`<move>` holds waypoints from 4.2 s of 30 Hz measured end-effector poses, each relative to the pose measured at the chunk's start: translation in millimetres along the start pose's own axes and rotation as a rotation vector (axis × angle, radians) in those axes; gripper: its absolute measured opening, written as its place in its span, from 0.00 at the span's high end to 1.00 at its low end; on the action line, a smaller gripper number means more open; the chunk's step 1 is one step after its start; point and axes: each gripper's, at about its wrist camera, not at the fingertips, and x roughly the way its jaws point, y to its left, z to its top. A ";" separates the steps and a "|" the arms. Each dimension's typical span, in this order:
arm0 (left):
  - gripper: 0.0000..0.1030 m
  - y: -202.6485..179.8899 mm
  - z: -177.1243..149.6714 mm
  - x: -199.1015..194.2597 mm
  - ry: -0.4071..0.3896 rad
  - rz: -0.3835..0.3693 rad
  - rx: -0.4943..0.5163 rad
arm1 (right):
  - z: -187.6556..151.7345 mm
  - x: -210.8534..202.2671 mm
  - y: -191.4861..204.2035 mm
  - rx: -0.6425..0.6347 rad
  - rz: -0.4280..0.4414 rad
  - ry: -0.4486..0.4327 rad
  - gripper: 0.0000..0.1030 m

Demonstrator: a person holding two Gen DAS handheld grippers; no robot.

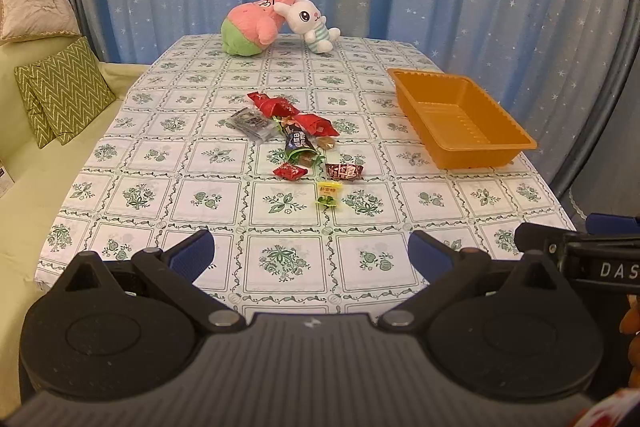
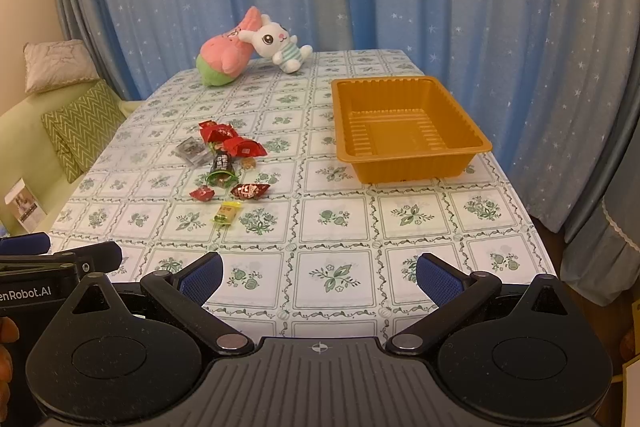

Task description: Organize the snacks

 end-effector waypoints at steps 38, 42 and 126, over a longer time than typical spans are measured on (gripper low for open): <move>0.01 -1.0 1.3 0.1 0.001 -0.004 0.000 | -0.4 0.2 -2.5 0.004 -0.006 0.001 0.00; 0.01 -1.2 1.2 0.2 0.001 -0.005 0.000 | -0.5 0.0 -3.8 0.003 -0.006 0.002 0.01; 0.83 50.7 48.9 202.4 0.114 -0.049 0.068 | 42.7 259.5 53.3 -0.450 0.225 0.078 0.39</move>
